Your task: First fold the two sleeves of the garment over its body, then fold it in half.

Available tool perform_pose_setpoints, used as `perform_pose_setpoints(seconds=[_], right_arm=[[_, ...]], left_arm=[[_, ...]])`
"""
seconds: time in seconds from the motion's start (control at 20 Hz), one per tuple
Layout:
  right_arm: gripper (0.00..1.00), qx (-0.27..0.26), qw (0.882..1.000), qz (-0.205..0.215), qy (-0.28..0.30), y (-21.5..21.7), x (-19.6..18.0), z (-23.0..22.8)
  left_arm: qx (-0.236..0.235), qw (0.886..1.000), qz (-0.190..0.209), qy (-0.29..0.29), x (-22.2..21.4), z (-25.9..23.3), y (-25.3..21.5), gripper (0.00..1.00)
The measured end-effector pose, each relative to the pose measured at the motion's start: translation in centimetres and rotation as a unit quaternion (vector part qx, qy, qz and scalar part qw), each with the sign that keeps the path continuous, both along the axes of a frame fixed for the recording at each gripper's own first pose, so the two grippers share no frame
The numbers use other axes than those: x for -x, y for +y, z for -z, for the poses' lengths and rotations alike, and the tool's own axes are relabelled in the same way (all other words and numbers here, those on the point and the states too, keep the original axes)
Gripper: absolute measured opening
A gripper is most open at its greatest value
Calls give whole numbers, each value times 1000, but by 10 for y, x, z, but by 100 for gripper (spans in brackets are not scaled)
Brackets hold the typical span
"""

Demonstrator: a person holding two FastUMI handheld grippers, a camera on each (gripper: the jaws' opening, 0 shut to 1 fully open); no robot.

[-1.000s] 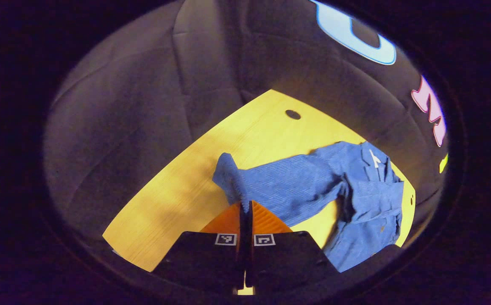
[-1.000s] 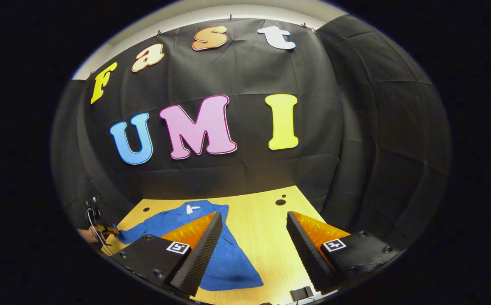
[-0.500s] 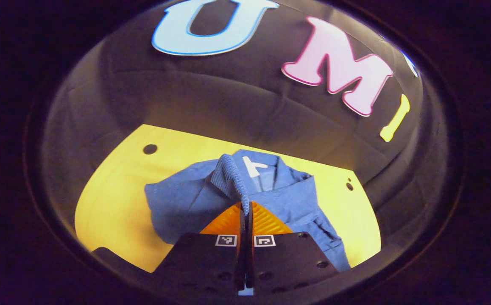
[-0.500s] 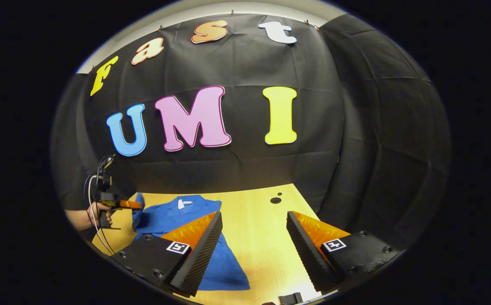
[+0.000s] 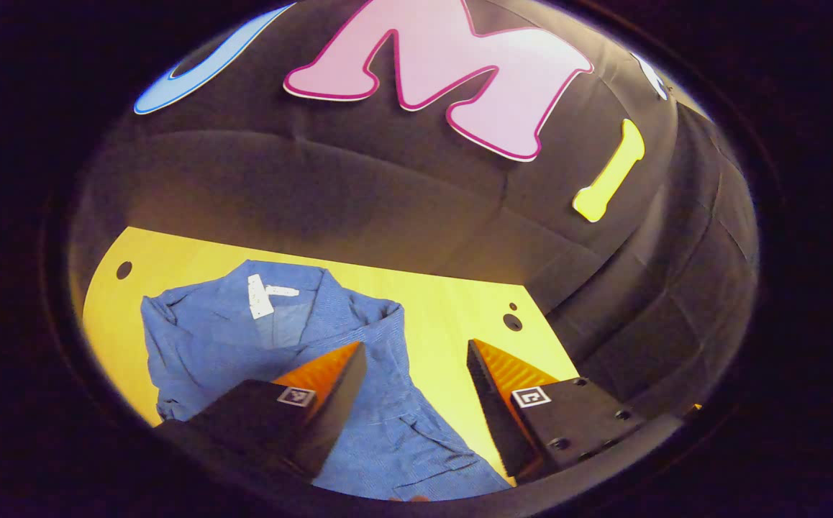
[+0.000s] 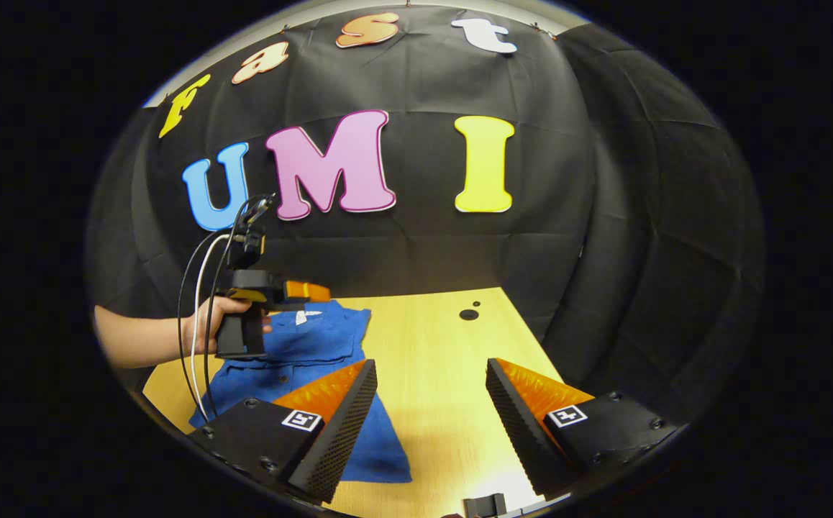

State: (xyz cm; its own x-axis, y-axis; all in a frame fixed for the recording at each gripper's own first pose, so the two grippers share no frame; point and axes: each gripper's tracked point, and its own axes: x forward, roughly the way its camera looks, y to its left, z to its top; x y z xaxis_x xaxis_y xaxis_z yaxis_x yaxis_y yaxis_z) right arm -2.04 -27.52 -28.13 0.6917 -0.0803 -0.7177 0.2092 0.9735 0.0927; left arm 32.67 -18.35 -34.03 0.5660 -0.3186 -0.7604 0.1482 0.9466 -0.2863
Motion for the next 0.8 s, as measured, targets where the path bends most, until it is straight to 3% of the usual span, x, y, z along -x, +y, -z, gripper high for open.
perform_pose_setpoints(seconds=[0.05, 0.15, 0.35, 0.45, 0.6, 0.8], right_arm=[[97, -10, 1000, -7, 12, 12, 3, 9], [97, -23, 999, -22, 31, 32, 4, 31], [97, -37, 995, -40, 90, 62, 29, 69], [98, -48, 991, -47, 117, 77, 38, 86], [98, -53, 981, -53, 179, 92, 66, 122], [99, -45, 963, -30, 263, 95, 107, 165]], left_arm=[[-3, 1000, -2, -5, 3, -4, 5, 87], [-16, 1000, -16, -10, 18, -10, 25, 82], [-38, 998, -33, -23, 76, -30, 87, 84], [-45, 998, -50, -2, 120, -29, 121, 85], [-95, 992, -64, 45, 203, -10, 178, 85], [-146, 973, -91, 152, 332, 33, 244, 85]])
